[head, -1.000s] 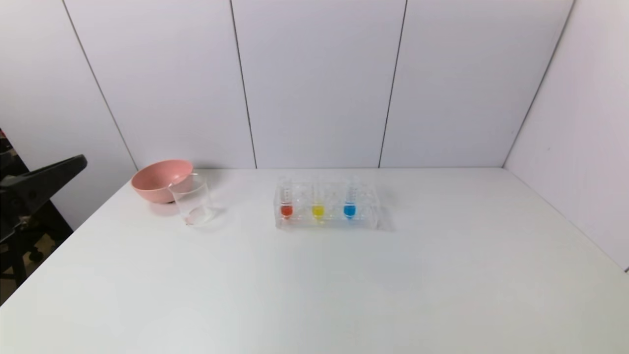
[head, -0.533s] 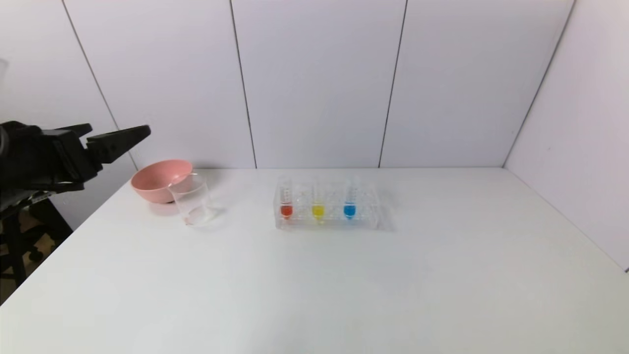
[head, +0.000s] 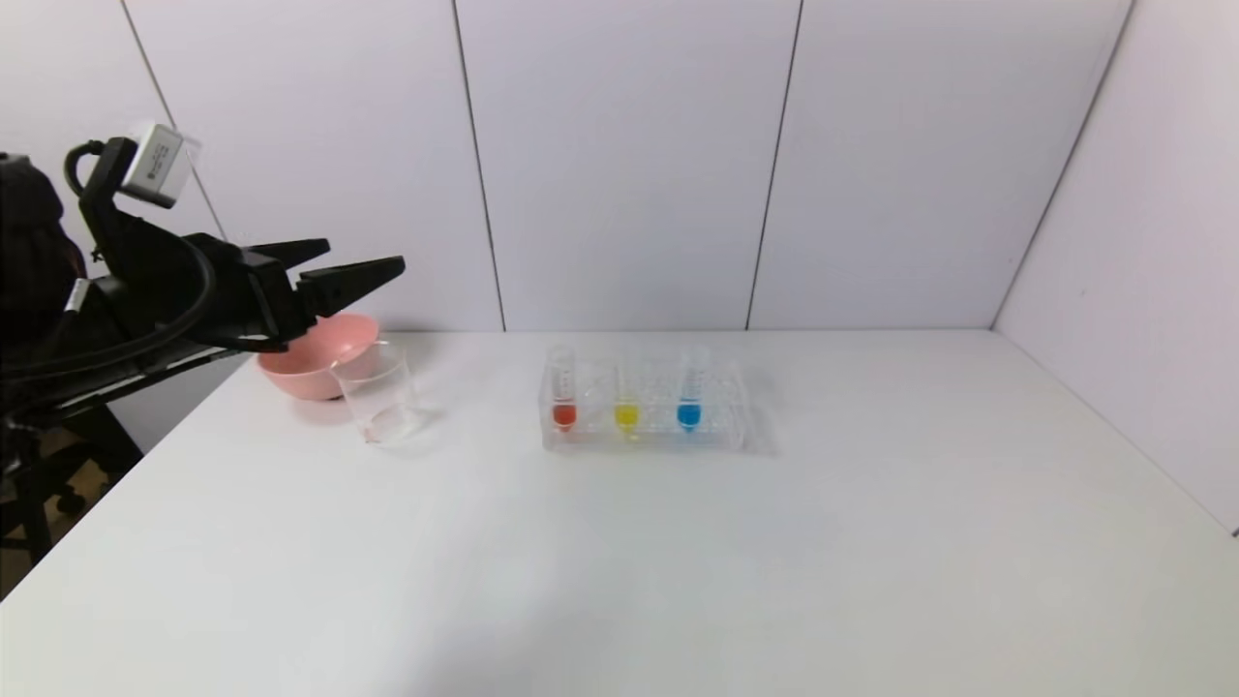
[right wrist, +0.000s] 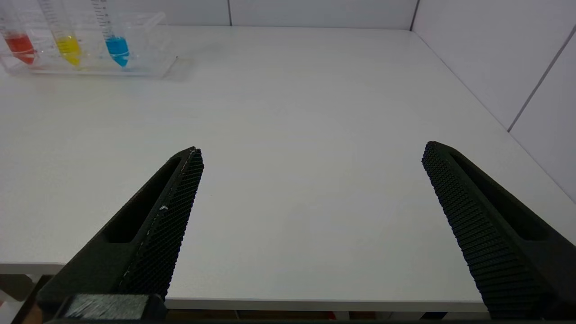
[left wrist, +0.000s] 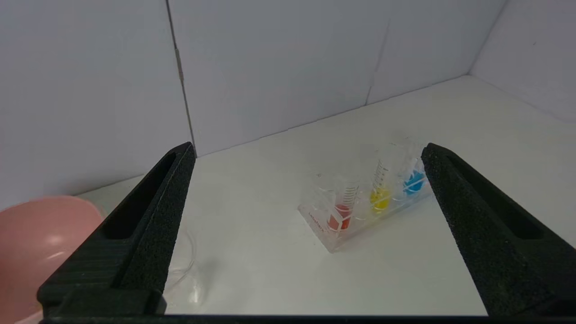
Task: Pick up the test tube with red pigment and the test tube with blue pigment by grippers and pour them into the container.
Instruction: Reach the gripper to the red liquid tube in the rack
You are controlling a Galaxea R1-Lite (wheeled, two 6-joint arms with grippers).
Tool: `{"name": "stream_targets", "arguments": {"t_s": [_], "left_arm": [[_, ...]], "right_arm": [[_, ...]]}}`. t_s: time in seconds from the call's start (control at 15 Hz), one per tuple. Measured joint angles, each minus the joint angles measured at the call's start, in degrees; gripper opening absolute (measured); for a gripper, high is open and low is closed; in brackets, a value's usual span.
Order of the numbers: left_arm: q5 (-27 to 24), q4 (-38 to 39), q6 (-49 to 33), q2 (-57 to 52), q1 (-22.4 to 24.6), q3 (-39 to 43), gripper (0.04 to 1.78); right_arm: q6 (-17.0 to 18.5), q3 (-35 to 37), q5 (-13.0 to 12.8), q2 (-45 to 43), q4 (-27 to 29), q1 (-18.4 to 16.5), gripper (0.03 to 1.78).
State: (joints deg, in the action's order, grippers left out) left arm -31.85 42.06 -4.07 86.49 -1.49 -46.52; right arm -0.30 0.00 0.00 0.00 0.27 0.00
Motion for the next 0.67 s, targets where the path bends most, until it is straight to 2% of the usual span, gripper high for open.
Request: {"name": "stream_targets", "arguments": {"t_s": [0.13,0.67], "left_arm": [[-4.56,2.27,0.3,3.61,0.01,-1.55,1.76],[-32.76,13.56,5.55,15.35,0.65,-3.1,1.76]], "right_arm": [[0.0,0.0,0.0,0.0,0.0,0.0,1.77],[0.0,0.0,0.0,0.0,0.0,0.0,1.78]]}}
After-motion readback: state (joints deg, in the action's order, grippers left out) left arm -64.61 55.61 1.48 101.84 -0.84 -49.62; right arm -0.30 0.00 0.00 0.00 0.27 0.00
